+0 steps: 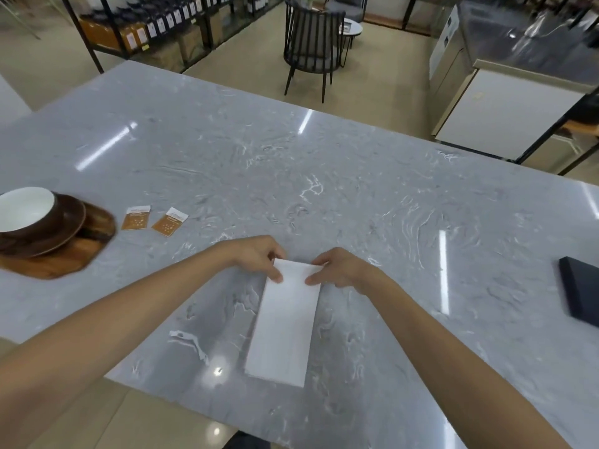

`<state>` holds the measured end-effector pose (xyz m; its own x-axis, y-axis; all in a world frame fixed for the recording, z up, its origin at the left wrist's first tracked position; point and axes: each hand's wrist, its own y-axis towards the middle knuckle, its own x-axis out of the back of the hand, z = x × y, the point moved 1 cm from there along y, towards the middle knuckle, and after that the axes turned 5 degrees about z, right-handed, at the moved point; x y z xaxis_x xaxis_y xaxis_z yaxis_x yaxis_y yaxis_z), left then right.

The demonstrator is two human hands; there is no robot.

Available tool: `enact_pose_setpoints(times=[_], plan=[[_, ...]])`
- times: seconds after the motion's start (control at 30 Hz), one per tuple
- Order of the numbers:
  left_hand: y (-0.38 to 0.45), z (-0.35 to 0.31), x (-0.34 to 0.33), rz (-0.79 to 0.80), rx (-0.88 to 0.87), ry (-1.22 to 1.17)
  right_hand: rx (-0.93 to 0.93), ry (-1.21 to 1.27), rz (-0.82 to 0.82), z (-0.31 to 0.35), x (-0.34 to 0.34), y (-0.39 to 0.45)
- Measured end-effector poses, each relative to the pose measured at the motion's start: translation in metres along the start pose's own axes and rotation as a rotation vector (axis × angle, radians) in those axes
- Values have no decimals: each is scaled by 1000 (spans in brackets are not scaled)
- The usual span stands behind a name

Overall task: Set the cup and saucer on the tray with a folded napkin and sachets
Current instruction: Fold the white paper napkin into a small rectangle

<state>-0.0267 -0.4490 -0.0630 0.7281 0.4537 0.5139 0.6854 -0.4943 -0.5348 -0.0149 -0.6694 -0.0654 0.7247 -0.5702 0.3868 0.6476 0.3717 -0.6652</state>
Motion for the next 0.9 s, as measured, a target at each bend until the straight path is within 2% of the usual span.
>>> enact_pose_setpoints(times=[0.07, 0.17, 0.27, 0.4, 0.53, 0.9], plan=[[-6, -2, 6, -96, -20, 50, 49, -9, -13, 10, 7, -4], [-22, -9, 7, -291, -75, 106, 113, -37, -128, 22, 10, -16], [-45, -12, -11, -403, -108, 141, 202, -78, -212, 23, -4, -39], [-77, -12, -48, -486, -173, 149, 409, -298, -375, 4, -39, -73], [-96, 1, -83, -577, -193, 181, 537, -321, -431, -22, -77, -90], [-105, 30, -163, -673, -179, 183, 538, -363, -484, -78, -138, -91]])
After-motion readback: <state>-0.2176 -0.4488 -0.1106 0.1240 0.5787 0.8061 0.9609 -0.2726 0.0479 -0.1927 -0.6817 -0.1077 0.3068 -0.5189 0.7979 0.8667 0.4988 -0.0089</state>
